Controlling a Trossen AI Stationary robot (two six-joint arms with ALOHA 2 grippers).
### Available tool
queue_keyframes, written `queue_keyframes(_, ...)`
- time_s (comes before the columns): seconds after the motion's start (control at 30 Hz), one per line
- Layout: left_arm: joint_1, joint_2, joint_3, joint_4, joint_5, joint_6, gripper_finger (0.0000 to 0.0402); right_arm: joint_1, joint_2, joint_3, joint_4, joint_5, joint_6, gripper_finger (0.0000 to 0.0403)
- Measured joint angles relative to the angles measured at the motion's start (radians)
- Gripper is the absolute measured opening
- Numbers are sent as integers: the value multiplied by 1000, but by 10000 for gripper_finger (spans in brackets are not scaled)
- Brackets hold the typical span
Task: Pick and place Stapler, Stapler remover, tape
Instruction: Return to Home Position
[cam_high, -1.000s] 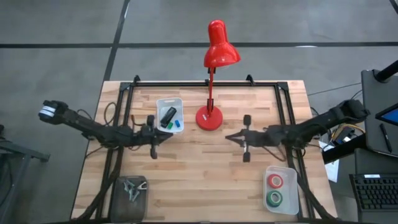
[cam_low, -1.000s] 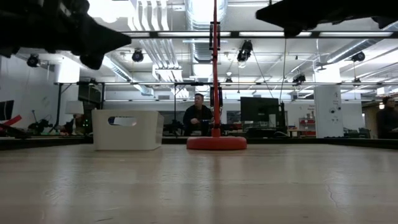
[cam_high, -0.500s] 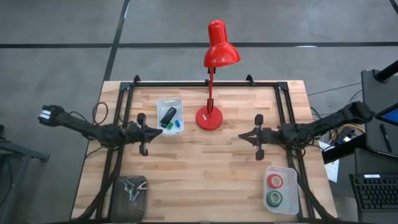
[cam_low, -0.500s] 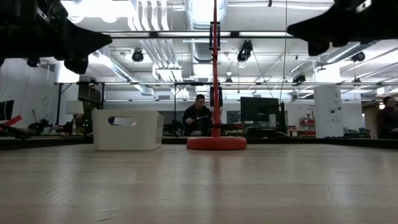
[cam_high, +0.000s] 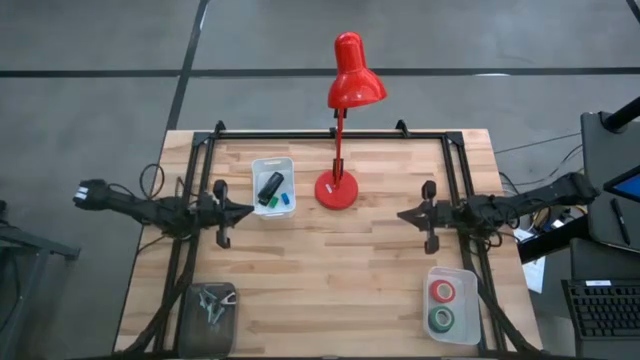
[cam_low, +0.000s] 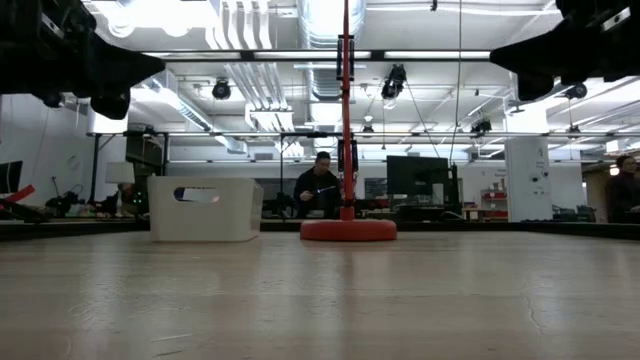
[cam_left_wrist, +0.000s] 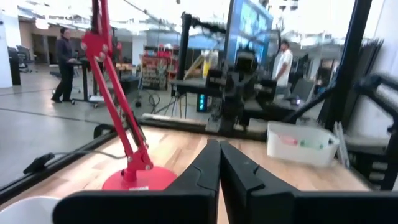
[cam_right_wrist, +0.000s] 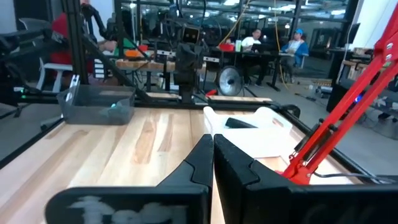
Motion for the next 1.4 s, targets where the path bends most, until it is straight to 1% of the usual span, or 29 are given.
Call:
queue_keyframes(0.13,0,-78,0,-91,0,-14,11,0,-60,-8,-39,-10,-5,8)
queue_keyframes(0.27,0,-149,0,-184,0,-31,5,-7,-97,-25,-91,-55,1,8)
queue_keyframes(0.33,0,-179,5,-220,0,-35,3,-10,-114,-33,-115,-58,9,8)
queue_keyframes(0.47,0,-227,8,-287,0,-35,9,-20,-139,-67,-118,-73,8,8)
queue_keyframes(0.6,0,-224,9,-300,-1,-5,18,-39,-151,-115,-115,-83,25,8)
queue_keyframes(0.67,-1,-223,9,-300,-1,-4,20,-43,-151,-116,-150,-83,23,8)
queue_keyframes(0.8,-1,-223,9,-301,-2,-7,18,-46,-150,-116,-154,-67,6,8)
queue_keyframes(1.0,-1,-223,8,-300,-3,-17,17,-46,-150,-116,-165,-47,76,8)
queue_keyframes(1.17,0,-223,8,-300,-3,-19,22,-45,-149,-116,-168,-46,78,8)
queue_keyframes(1.23,0,-223,8,-300,-3,-19,23,-45,-148,-116,-169,-46,60,8)
queue_keyframes(1.4,0,-223,8,-301,-4,-19,19,-45,-148,-116,-169,-45,-65,8)
